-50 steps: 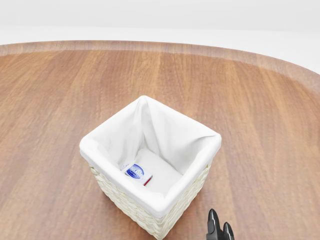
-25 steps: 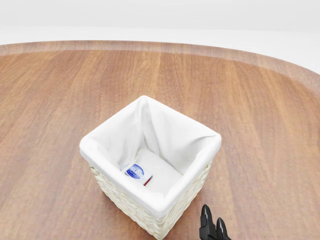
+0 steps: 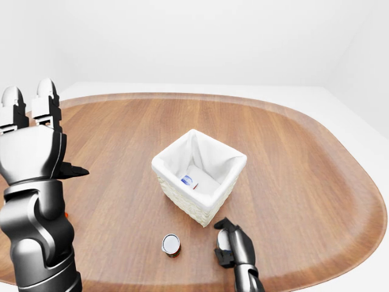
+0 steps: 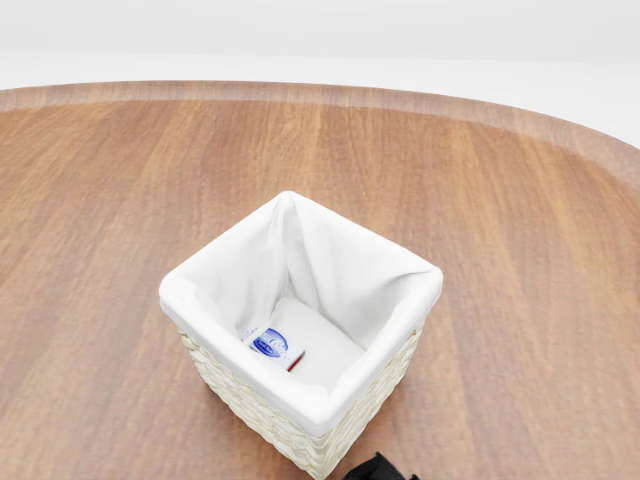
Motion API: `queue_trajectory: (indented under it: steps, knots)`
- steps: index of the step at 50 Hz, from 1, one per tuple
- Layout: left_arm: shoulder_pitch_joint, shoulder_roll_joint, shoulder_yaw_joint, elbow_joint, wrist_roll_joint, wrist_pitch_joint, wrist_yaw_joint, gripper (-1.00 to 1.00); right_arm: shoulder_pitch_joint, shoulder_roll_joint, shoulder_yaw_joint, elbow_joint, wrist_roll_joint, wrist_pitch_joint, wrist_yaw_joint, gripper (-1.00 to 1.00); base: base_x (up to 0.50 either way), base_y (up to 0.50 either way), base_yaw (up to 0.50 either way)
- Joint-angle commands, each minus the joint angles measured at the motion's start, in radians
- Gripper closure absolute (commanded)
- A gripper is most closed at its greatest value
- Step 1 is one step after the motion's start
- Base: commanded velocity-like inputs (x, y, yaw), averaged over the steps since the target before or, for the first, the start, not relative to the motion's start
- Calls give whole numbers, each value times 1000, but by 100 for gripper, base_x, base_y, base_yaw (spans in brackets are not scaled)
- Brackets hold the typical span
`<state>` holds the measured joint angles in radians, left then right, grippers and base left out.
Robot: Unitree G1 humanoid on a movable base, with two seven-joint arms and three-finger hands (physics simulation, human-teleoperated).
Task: Pick up the alphabet soup and the cream cheese box, and put them in the basket.
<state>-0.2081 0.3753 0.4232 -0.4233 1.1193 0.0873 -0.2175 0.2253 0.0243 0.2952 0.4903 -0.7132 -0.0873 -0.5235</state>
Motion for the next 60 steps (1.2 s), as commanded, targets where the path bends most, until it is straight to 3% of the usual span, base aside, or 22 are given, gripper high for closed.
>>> queue_trajectory:
  steps: [1, 10, 18, 52, 60]
  knots:
    - [1, 9, -8, 7, -22, 0, 11, -100, -6, 7, -29, 50, 33, 0, 0, 100, 0, 0, 0]
    - [-2, 10, -11, 8, -18, 0, 6, -100, -1, 22, -68, 15, 52, 0, 0, 100, 0, 0, 0]
    - [-3, 12, -11, 13, -18, 0, 5, -100, 53, 8, -121, -156, 171, 0, 0, 100, 0, 0, 0]
    - [-1, 9, -9, 4, -15, 0, 2, -100, 41, 10, -224, -566, 247, 0, 0, 100, 0, 0, 0]
    - [-3, 11, -10, 12, -18, 0, 8, -100, 25, 6, -239, -568, 250, 0, 0, 100, 0, 0, 0]
